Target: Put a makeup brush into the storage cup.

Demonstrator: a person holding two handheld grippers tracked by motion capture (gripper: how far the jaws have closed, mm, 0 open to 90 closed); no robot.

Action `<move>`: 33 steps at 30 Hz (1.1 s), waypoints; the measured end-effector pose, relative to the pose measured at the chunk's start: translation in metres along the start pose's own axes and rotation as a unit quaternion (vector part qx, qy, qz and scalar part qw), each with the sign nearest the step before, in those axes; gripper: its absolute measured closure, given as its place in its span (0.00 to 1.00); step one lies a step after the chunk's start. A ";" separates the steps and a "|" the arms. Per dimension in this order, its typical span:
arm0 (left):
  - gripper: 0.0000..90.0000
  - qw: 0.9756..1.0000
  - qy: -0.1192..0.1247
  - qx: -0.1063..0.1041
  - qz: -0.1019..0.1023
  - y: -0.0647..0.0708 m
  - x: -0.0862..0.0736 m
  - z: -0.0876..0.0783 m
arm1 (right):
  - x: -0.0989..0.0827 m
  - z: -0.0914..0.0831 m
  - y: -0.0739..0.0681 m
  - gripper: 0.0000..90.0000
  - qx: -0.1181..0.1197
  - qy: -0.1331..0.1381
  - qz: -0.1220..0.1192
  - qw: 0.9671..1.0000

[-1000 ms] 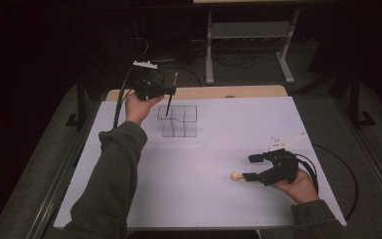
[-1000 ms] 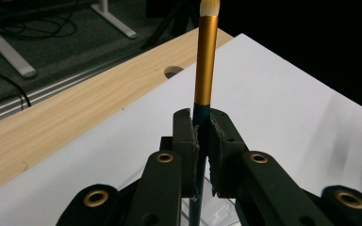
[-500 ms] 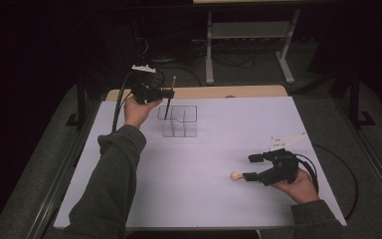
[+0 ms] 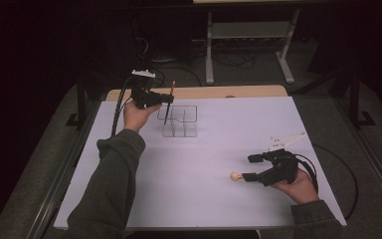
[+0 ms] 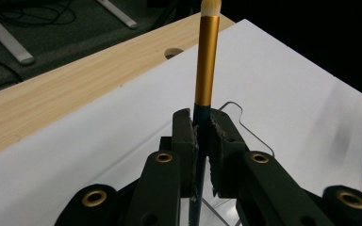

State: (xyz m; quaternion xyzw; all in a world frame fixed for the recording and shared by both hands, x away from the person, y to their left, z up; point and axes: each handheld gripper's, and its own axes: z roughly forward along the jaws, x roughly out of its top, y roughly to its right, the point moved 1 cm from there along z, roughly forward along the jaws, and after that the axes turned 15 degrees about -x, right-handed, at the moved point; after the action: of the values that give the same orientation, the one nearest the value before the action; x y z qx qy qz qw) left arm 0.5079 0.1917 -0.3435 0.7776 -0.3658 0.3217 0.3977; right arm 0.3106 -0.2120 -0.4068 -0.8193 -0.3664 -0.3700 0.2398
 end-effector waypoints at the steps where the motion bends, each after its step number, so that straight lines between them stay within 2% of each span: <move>1: 0.91 1.000 0.001 0.000 -0.001 0.000 -0.001 0.000 | 0.000 0.000 0.000 0.24 0.000 0.001 -0.001 1.000; 33: 0.90 1.000 -0.029 0.005 -0.002 0.003 -0.022 0.000 | 0.002 0.003 -0.004 0.23 0.004 -0.006 -0.007 1.000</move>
State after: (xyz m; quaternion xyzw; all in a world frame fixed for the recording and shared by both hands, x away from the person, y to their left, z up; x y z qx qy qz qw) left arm 0.4935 0.1977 -0.3599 0.7890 -0.3737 0.3002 0.3842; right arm 0.3096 -0.2066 -0.4066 -0.8180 -0.3748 -0.3655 0.2384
